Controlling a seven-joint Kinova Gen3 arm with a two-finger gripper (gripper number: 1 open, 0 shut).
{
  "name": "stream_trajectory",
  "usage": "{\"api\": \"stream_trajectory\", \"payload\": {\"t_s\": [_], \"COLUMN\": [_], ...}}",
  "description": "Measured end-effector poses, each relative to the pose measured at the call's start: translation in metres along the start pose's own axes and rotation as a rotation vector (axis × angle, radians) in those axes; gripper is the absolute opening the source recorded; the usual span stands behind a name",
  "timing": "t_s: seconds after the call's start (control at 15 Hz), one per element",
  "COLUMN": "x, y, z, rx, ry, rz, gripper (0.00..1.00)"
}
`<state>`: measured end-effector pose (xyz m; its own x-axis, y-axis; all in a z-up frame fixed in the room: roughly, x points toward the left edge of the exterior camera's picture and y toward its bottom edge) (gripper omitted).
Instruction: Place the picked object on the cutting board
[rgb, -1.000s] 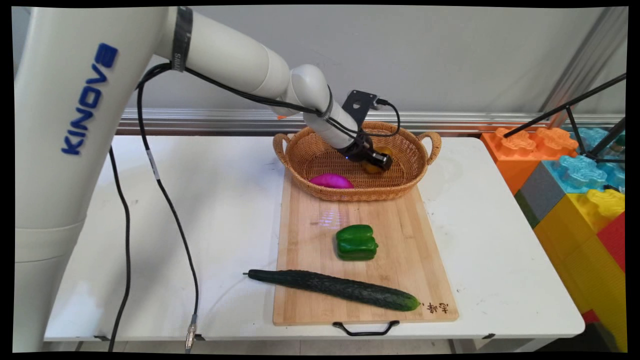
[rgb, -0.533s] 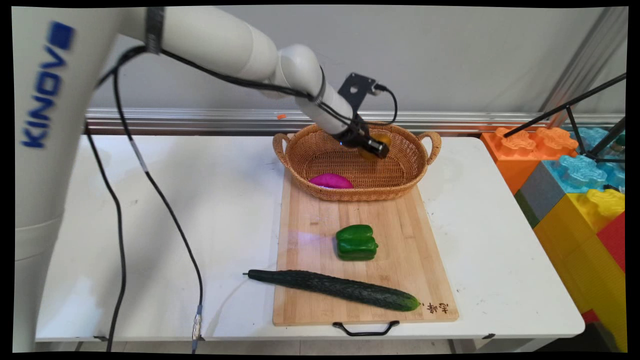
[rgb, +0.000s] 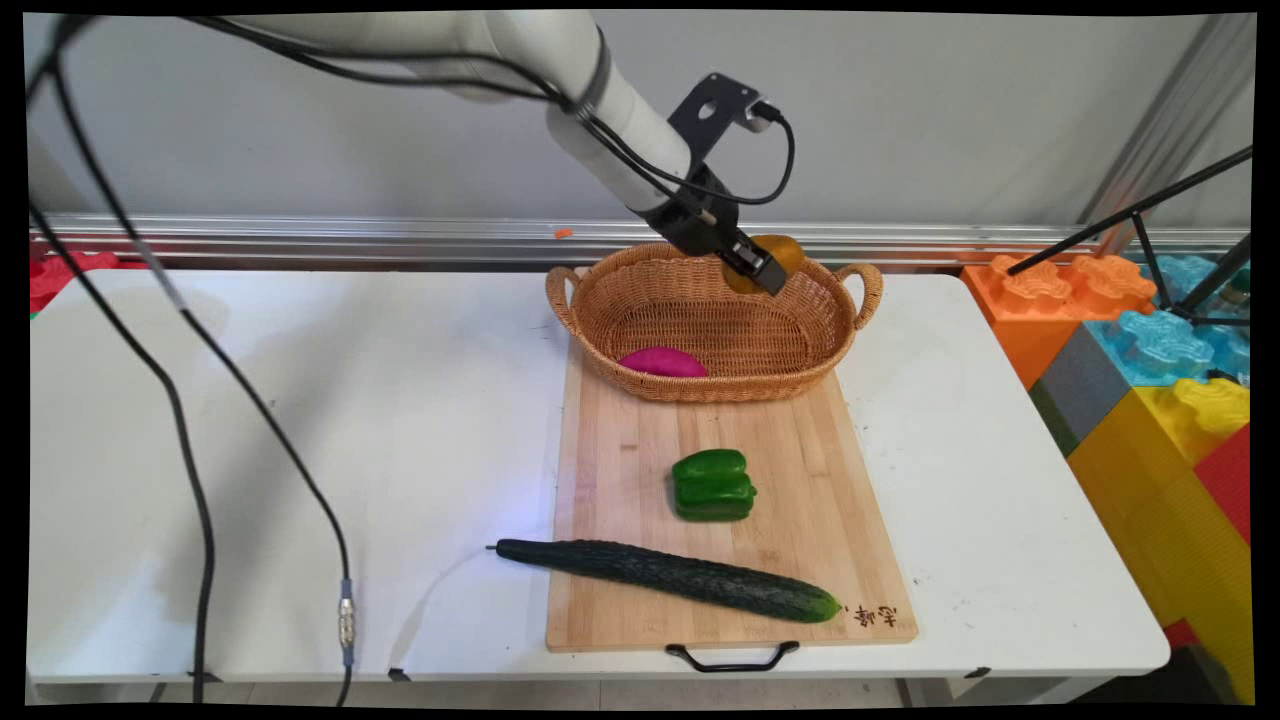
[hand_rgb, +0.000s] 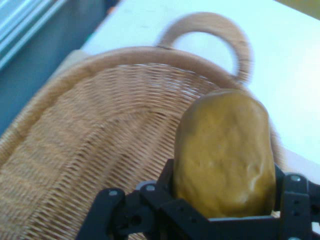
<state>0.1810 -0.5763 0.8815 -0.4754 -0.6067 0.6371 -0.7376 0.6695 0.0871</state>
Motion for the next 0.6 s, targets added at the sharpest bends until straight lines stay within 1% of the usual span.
{"api": "stream_trajectory", "payload": {"t_s": [0.13, 0.27, 0.47, 0.6], "x": [0.000, -0.004, -0.010, -0.017], "y": [0.012, 0.025, 0.041, 0.054], "z": [-0.023, -0.041, -0.051, -0.049], "rx": [-0.063, -0.117, -0.160, -0.179], "ry": [-0.020, -0.037, -0.054, -0.074], "rz": [0.074, 0.140, 0.212, 0.258], "gripper": [0.00, 0.00, 0.00, 0.00]}}
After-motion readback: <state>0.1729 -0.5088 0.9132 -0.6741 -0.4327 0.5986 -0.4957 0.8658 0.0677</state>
